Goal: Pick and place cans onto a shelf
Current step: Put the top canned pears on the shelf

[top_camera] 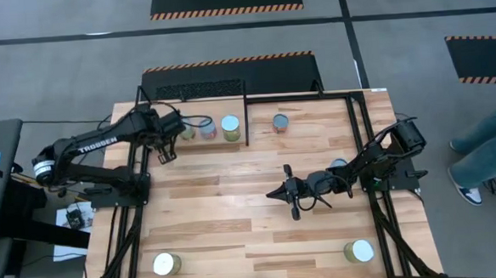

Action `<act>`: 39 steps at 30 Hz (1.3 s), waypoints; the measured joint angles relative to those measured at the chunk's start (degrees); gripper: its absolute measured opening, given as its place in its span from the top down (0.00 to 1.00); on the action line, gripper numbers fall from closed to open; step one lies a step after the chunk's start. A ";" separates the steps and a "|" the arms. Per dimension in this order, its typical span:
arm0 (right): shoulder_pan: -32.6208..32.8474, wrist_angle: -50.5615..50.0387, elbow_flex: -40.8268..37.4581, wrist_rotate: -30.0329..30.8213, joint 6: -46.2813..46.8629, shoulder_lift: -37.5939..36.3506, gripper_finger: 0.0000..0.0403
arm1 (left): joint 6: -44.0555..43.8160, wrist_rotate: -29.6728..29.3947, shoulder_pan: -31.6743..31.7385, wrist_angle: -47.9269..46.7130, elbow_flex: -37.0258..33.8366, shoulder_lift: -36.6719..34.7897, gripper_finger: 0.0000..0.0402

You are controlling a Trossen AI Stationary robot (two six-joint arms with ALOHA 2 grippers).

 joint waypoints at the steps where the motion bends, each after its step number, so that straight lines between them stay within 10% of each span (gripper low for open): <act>1: 0.00 0.00 0.00 0.00 0.00 0.00 0.98 | 0.67 0.04 0.72 -0.08 0.00 0.02 1.00; 39: 0.01 -0.04 0.00 -0.04 0.44 0.00 0.97 | 6.06 2.19 7.04 4.51 0.02 0.00 0.99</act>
